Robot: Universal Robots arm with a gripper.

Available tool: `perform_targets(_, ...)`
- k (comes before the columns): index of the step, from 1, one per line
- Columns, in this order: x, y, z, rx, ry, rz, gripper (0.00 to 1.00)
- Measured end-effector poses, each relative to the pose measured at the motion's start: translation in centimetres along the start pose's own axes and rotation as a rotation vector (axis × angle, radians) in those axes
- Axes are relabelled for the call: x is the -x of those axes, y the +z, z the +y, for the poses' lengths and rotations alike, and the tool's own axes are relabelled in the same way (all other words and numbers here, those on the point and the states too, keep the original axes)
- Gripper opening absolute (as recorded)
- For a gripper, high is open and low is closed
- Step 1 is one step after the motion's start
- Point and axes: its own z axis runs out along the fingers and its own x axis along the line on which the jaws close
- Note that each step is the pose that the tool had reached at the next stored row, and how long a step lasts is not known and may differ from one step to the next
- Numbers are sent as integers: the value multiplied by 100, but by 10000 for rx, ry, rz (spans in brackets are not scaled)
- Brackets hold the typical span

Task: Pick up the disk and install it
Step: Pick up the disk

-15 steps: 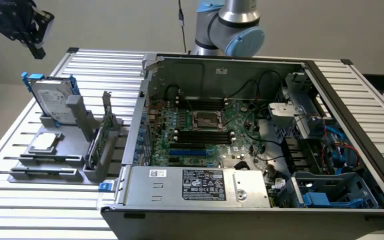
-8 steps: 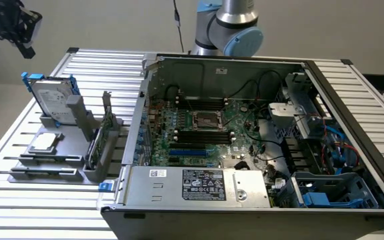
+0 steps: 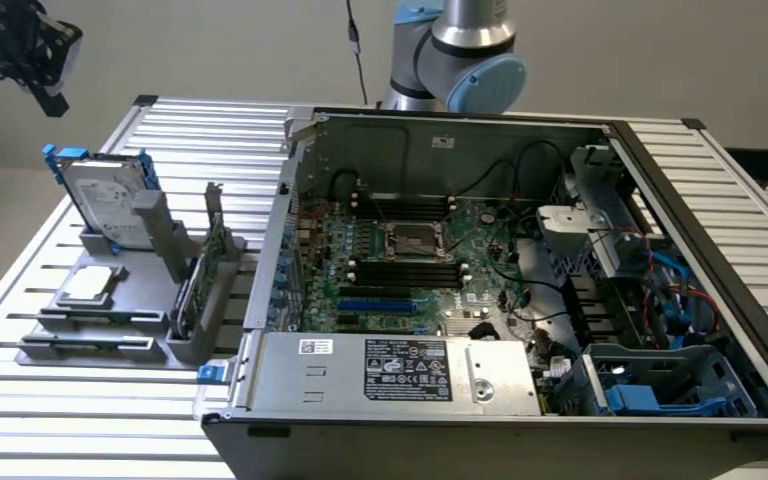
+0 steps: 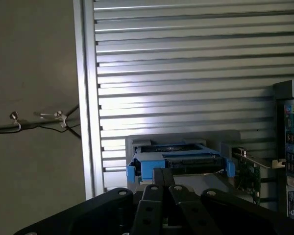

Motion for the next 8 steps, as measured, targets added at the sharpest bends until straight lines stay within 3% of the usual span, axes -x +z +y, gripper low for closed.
perform_targets(8, 0, 0, 0, 0, 0, 1, 11)
